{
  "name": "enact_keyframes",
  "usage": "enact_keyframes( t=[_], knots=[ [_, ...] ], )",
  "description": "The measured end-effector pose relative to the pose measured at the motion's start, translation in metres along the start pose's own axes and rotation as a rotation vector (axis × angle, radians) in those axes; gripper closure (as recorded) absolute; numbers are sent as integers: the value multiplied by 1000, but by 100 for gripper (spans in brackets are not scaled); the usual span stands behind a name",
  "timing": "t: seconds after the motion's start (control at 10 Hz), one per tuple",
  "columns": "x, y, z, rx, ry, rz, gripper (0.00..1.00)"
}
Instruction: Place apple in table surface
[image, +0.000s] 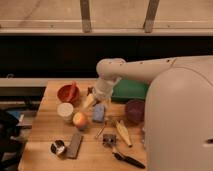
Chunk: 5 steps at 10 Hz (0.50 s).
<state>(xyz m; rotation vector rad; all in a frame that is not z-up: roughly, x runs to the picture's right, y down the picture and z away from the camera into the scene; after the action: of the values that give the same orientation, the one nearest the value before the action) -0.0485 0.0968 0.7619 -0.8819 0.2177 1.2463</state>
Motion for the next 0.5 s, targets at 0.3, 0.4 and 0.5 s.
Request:
enact_keyframes(
  t=[0.3,0.4,0.5],
  knots=[
    [-1,38,22,-9,37,-90,20],
    [1,53,30,-15,55,-126,20],
    [4,64,37,-15,74,-155,20]
  ],
)
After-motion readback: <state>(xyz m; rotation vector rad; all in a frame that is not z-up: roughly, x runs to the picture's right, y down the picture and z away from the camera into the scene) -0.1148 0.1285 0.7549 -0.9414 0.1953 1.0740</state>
